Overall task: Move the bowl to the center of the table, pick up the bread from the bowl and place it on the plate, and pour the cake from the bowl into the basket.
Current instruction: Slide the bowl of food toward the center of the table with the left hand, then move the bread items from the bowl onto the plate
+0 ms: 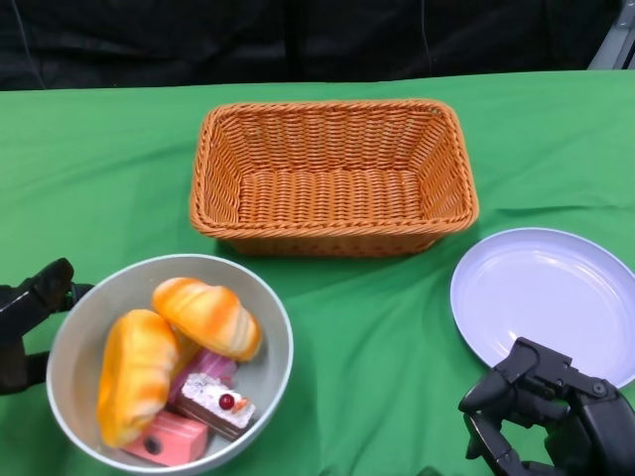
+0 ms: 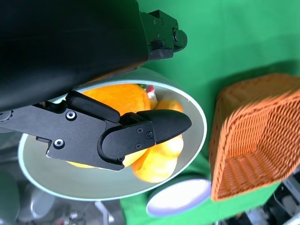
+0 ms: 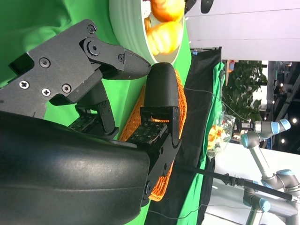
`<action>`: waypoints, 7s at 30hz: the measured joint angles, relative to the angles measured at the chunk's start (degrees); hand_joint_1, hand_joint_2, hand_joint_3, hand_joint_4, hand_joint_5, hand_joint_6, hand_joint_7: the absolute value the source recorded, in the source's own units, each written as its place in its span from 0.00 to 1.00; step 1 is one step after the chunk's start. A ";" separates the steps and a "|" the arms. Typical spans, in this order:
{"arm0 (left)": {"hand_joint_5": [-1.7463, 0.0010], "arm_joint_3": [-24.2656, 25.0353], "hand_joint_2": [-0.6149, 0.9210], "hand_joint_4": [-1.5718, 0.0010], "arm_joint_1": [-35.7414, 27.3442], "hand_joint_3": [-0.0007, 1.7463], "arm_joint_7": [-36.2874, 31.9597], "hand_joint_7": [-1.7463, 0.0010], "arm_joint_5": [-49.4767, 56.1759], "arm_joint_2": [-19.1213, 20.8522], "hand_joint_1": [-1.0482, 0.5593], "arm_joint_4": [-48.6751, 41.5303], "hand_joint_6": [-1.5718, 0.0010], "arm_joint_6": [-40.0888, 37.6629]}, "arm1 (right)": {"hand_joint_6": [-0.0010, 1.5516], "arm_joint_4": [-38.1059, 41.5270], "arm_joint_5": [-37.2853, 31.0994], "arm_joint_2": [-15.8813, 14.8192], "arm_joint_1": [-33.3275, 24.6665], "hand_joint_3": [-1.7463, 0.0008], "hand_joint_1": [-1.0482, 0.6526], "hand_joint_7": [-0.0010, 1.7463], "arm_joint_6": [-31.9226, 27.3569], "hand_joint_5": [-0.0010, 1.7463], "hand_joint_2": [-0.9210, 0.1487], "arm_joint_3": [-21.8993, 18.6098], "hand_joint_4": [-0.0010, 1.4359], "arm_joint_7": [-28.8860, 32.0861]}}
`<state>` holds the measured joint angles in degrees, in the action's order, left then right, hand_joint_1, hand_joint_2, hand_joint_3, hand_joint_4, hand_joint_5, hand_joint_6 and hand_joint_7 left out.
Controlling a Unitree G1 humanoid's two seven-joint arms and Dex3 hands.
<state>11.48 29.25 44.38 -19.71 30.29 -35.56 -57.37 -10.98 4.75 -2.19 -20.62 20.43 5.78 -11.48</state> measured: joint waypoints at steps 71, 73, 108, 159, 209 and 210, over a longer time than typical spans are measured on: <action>0.94 4.26 1.00 0.85 -16.12 0.28 -26.71 0.97 -1.24 -17.33 0.34 35.94 0.87 12.13 | 0.48 -0.34 -1.17 -0.18 0.69 0.48 0.50 0.72 0.56 0.89 0.36 0.78 0.54 0.94; 0.93 4.22 1.00 0.83 -17.06 0.26 -26.71 0.96 0.09 -16.93 0.34 35.74 0.85 16.89 | 0.48 -0.05 -0.84 -0.22 0.64 0.47 0.51 0.72 0.56 0.89 0.37 0.57 0.53 0.61; 0.01 1.85 0.78 0.54 -13.73 0.64 -21.10 0.13 10.54 -17.15 0.64 -6.98 0.54 94.67 | 0.37 -32.96 -20.65 -4.45 -2.78 1.00 0.30 0.04 -21.88 0.27 0.01 2.13 0.35 -0.46; 0.01 0.20 0.81 0.55 -11.38 0.59 -23.88 0.16 12.44 -16.55 0.64 -13.10 0.54 97.99 | 0.37 -1.80 -41.17 -2.41 31.35 0.94 0.19 0.00 -39.93 0.12 0.00 16.90 0.48 2.86; 0.00 -0.10 0.81 0.55 -9.78 0.60 -23.91 0.16 12.69 -16.78 0.65 -15.65 0.56 98.18 | 0.38 2.63 -43.67 -1.99 35.20 0.95 0.19 0.00 -35.96 0.15 0.00 21.74 0.45 7.12; 0.00 -0.09 0.82 0.55 -9.76 0.60 -23.91 0.16 12.64 -16.78 0.65 -15.73 0.56 98.18 | 0.38 2.09 -43.94 -1.98 35.16 0.95 0.19 0.00 -35.96 0.15 0.00 21.93 0.45 6.95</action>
<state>11.39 19.48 20.48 -7.07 13.51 -51.29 40.82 -8.89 -39.19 -4.17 14.54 -15.54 27.71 -4.53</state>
